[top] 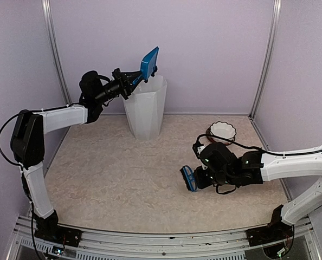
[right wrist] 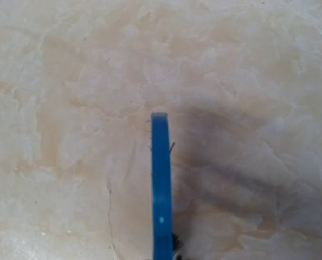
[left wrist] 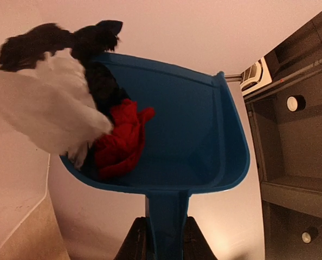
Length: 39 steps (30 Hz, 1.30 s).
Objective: Sweep away the paper scraps from the table
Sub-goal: Dump the paper scraps in the dustpan into the trash bin.
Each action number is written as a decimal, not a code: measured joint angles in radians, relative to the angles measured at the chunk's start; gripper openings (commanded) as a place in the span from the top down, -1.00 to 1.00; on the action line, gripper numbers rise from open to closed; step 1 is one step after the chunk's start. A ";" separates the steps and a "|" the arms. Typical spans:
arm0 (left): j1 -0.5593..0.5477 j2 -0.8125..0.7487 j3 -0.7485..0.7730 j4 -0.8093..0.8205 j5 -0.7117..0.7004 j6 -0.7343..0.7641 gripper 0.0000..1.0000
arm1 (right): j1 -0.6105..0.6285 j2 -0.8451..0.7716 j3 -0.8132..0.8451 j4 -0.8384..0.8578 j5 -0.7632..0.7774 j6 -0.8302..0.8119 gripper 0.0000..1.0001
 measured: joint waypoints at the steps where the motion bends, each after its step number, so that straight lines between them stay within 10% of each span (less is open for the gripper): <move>1: -0.004 0.000 -0.014 0.039 -0.017 -0.040 1.00 | 0.000 -0.002 -0.004 0.002 0.000 0.002 1.00; 18: -0.087 0.105 -0.090 0.504 -0.317 -0.393 1.00 | 0.000 -0.005 -0.006 0.007 -0.001 0.022 1.00; 39: -0.103 -0.092 -0.163 0.486 -0.191 -0.212 1.00 | 0.000 -0.093 -0.006 -0.009 0.041 0.039 1.00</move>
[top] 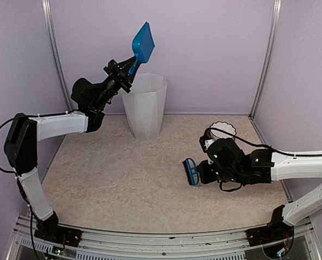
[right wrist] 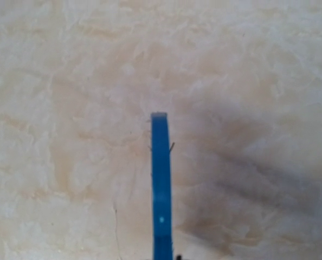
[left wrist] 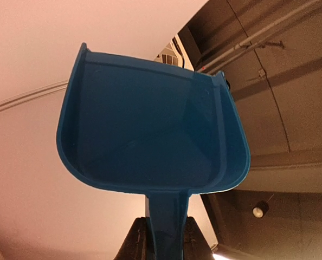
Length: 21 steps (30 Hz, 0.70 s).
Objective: Sweep away the paper scraps from the table
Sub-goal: Dump the paper scraps in the dustpan into the trash bin, then put down the broom at the center of the board.
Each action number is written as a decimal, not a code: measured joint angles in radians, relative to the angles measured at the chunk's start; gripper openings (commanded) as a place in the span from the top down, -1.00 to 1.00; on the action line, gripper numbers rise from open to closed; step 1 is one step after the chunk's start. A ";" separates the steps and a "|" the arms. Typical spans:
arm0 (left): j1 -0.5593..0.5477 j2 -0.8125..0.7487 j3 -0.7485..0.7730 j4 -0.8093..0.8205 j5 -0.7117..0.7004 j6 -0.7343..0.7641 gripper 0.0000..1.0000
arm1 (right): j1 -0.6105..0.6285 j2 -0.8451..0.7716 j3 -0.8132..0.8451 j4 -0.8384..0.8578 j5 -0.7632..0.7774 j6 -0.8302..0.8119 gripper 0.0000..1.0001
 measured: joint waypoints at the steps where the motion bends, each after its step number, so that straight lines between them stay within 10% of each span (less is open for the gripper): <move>1: 0.003 -0.022 -0.007 -0.012 0.023 0.024 1.00 | 0.000 -0.006 0.000 0.000 0.006 -0.003 1.00; 12: 0.053 -0.378 -0.224 -0.361 0.168 0.445 1.00 | -0.015 -0.080 0.000 0.018 0.027 -0.044 1.00; 21: 0.048 -0.701 -0.366 -0.846 0.017 0.873 1.00 | -0.093 -0.090 -0.018 0.110 -0.087 -0.035 1.00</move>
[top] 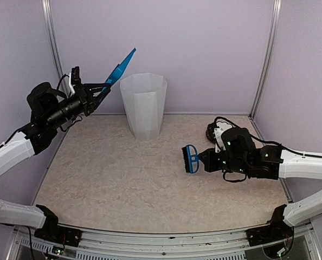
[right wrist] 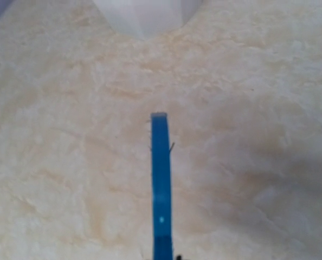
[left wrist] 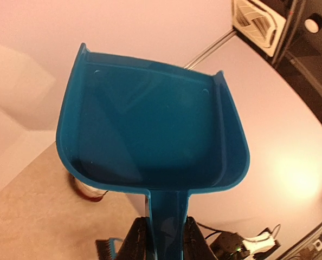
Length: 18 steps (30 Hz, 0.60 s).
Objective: Sweep away the paper scraps from the table
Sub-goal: Put down the broom at the center of the board.
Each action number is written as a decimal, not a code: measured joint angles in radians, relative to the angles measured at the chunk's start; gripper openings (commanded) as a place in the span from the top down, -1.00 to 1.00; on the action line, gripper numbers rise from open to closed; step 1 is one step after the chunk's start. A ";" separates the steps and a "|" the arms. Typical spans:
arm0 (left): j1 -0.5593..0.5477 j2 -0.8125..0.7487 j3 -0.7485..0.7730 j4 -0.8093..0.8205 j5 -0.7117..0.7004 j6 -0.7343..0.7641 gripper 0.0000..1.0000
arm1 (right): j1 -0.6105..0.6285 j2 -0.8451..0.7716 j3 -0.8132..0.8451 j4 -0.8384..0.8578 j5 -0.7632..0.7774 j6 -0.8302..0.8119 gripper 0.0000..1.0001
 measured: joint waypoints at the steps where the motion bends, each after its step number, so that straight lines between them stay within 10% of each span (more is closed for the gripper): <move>1: -0.006 -0.027 -0.023 -0.042 -0.029 0.027 1.00 | -0.013 -0.002 -0.009 0.015 -0.018 0.005 1.00; 18: -0.095 -0.270 -0.423 -0.395 -0.366 0.136 1.00 | -0.113 0.029 -0.259 0.425 -0.320 0.299 1.00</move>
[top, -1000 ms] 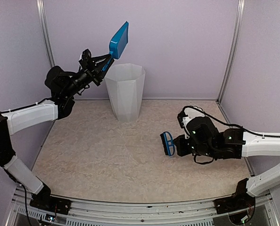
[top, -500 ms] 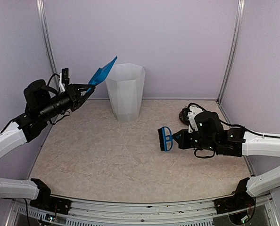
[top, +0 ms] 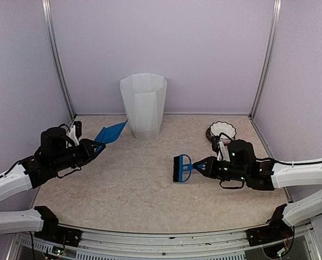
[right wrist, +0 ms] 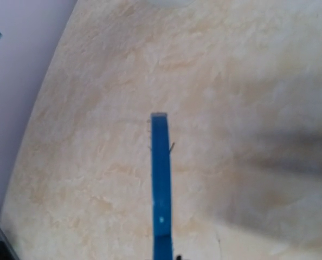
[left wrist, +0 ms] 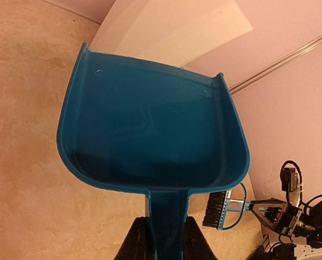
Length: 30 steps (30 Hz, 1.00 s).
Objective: Sweep away the paper scraps from the table
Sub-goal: Put down the broom at the center of the board.
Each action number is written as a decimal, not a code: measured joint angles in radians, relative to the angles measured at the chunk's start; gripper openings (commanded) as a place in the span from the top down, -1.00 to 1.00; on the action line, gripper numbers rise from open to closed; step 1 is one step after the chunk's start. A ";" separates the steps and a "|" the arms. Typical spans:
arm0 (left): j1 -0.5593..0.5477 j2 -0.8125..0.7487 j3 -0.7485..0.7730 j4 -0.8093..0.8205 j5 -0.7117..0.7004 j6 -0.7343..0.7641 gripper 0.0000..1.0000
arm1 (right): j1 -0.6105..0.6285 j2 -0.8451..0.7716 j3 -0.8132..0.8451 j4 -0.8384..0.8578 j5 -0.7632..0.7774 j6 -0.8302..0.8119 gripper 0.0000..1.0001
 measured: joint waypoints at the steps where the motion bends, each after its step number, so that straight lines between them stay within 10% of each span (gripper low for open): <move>1: -0.002 0.009 -0.003 -0.002 -0.006 0.000 1.00 | -0.001 0.013 -0.015 0.031 -0.009 0.027 1.00; 23: -0.040 0.322 -0.014 0.008 -0.185 -0.033 1.00 | -0.023 0.297 -0.069 0.323 -0.081 0.236 1.00; 30: -0.051 0.444 -0.003 0.013 -0.235 -0.029 0.98 | -0.055 0.334 -0.076 0.342 -0.095 0.245 0.48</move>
